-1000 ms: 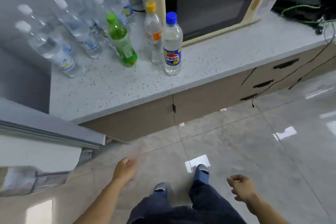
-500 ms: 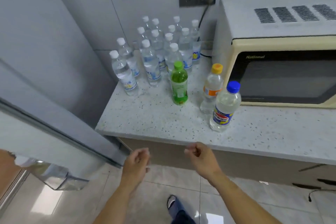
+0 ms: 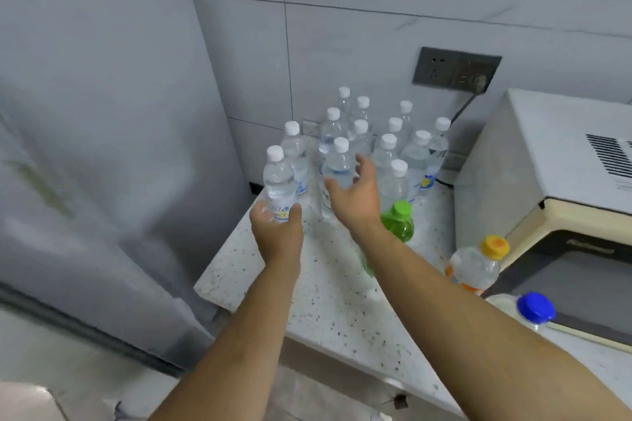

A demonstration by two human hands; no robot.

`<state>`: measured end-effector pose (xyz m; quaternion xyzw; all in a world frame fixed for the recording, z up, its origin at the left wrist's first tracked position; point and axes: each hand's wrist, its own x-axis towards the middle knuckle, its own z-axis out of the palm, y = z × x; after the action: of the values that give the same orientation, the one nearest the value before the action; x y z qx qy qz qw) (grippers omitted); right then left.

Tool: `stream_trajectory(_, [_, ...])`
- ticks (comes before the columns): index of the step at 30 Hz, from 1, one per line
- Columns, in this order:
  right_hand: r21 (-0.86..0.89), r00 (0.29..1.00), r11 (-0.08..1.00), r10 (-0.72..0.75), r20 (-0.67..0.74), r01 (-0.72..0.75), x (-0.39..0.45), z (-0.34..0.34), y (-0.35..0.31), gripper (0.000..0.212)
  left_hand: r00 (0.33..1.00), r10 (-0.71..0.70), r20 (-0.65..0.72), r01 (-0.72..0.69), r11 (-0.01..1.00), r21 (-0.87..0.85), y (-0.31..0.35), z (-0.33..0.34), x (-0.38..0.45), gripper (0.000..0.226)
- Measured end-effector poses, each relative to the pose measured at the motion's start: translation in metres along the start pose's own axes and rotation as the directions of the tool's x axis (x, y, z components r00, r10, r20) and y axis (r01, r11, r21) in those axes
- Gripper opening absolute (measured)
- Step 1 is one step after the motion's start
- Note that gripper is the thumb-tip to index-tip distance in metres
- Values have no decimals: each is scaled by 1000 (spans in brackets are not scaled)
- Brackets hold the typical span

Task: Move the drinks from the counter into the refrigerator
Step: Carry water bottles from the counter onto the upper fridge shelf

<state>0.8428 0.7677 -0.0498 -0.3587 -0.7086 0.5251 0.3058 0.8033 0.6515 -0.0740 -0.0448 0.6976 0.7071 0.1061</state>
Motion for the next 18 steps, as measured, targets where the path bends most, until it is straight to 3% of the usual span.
stream_trajectory(3, [-6,999,1000,24,-34,-24,36,10,-7,83,999,-3,-48,6,998,67,9,14,24,83])
stream_trajectory(7, [-64,999,997,36,16,-35,66,19,-7,63,997,19,-80,-5,985,174,14,27,50,90])
stream_trajectory(11, [-53,1000,998,-25,-9,24,78,21,-5,30,987,111,-120,-81,970,227,18,38,69,74])
stream_trajectory(18, [-71,996,997,13,92,-6,59,10,1,11,987,163,-6,-153,938,310,20,42,83,41])
